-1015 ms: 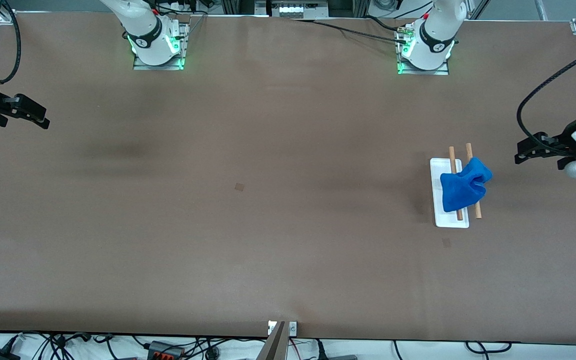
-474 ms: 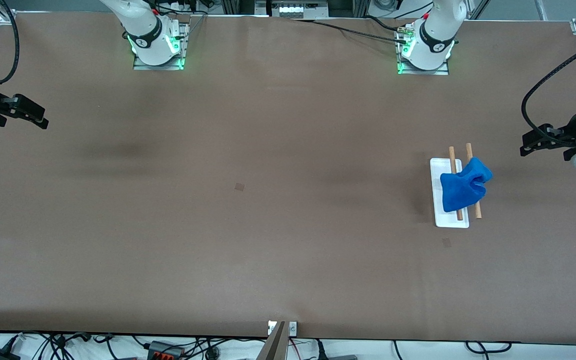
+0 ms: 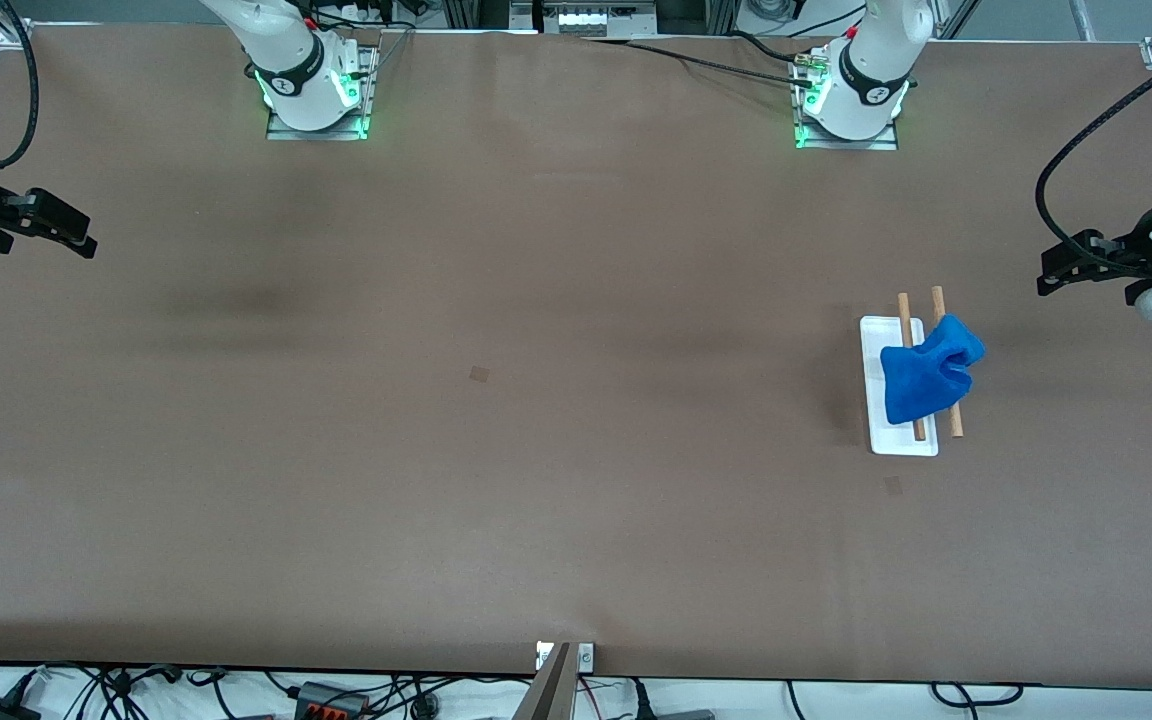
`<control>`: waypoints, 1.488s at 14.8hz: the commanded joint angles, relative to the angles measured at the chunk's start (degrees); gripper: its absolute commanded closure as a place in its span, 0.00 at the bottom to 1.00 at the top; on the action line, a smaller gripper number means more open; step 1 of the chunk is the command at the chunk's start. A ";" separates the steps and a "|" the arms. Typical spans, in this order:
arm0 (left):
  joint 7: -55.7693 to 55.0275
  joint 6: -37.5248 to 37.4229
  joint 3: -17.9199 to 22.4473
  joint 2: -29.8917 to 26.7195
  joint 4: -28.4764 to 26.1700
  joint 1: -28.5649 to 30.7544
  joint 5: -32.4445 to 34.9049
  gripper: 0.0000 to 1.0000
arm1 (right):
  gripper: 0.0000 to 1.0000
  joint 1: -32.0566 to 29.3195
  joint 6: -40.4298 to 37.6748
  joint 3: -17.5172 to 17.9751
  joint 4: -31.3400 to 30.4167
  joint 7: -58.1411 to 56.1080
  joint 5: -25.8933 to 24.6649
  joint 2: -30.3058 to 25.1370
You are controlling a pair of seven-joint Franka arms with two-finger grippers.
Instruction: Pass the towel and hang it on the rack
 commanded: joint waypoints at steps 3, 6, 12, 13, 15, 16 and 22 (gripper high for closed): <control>0.06 -2.13 0.89 -1.87 -1.01 -1.05 -0.66 0.00 | 0.00 -0.59 -0.01 0.30 0.65 0.21 -0.11 0.04; 0.06 -2.66 0.71 -1.87 -1.01 -1.05 -0.75 0.00 | 0.00 -0.59 -0.01 0.39 0.65 0.22 -0.11 -0.05; -0.03 -1.79 0.62 -1.52 -1.28 -1.74 -0.75 0.00 | 0.00 -0.59 -0.01 0.30 0.65 0.13 -0.02 0.04; -0.20 -1.17 0.62 -1.52 -1.28 -1.84 -0.75 0.00 | 0.00 -0.59 -0.09 0.30 0.57 -0.05 -0.02 -0.05; -0.12 -1.25 0.62 -1.43 -1.28 -1.75 -1.10 0.00 | 0.00 -0.59 -0.01 0.30 0.56 -0.05 -0.02 0.12; -0.20 -1.08 0.62 -1.08 -1.02 -1.66 -1.28 0.00 | 0.00 -0.59 -0.01 0.30 0.65 0.13 -0.02 0.30; -0.56 0.33 0.71 -0.46 -0.84 -1.75 -3.99 0.00 | 0.00 -0.68 0.09 0.30 1.26 0.48 -0.02 0.39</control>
